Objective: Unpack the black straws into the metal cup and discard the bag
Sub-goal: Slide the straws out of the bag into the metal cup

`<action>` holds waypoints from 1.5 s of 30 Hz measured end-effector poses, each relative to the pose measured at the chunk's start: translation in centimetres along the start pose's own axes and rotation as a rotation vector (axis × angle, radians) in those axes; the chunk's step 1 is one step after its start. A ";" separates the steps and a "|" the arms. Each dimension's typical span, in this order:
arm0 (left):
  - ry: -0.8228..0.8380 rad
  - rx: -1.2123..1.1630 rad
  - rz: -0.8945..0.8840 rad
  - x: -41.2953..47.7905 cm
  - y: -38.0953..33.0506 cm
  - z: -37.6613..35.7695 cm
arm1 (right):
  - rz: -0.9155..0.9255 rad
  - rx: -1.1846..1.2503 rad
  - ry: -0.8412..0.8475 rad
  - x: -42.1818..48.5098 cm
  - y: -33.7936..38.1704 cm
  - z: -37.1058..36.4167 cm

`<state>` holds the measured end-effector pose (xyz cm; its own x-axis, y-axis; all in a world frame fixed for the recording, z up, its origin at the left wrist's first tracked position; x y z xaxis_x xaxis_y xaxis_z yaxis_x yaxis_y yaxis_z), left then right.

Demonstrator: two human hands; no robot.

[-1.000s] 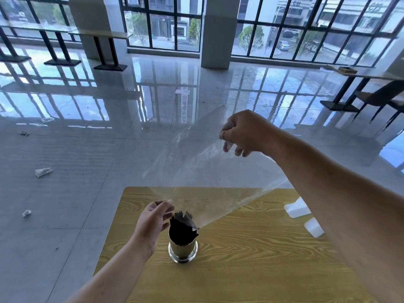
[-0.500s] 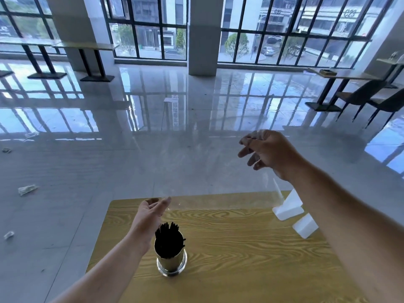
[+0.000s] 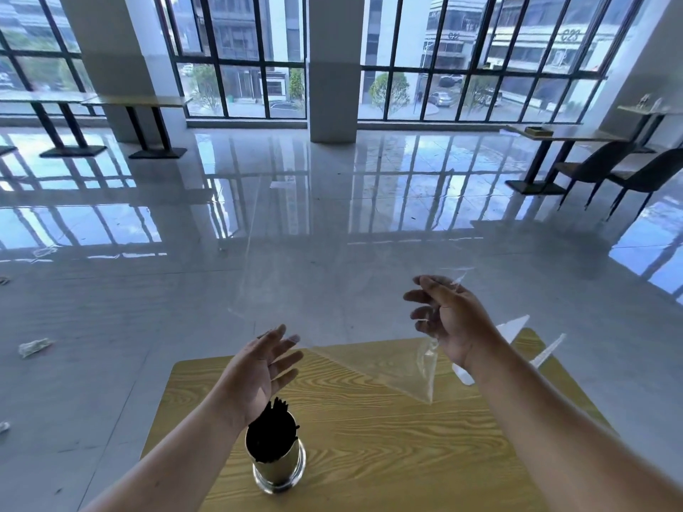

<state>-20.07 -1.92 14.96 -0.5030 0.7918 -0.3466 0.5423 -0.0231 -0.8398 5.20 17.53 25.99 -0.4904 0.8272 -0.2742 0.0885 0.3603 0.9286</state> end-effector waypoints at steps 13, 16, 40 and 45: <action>0.041 0.121 -0.131 0.6 -1.9 -4.5 | -0.088 0.185 0.018 -0.3 -2.6 1.2; 0.012 0.199 -0.182 1.0 -2.9 -4.6 | -0.103 0.168 -0.005 -0.4 -2.9 2.3; 0.142 0.621 -0.376 1.4 -7.2 -9.3 | -0.216 -0.416 -0.018 -0.4 -3.5 8.5; 0.131 0.648 -0.389 1.6 -7.6 -10.0 | -0.250 -0.393 -0.011 0.1 -4.5 9.1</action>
<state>-18.24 5.60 24.96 -0.4713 0.8809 0.0427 -0.1805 -0.0489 -0.9824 12.67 19.90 19.49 -0.4453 0.7412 -0.5023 -0.3675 0.3602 0.8574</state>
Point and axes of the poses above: each hand's wrist, its own x-axis towards the middle knuckle, its own z-axis out of the back of the hand, y = z × x, the point moved 6 cm from there along x, towards the middle knuckle, and after that the axes turned 6 degrees about -z, right-handed, at the moved point
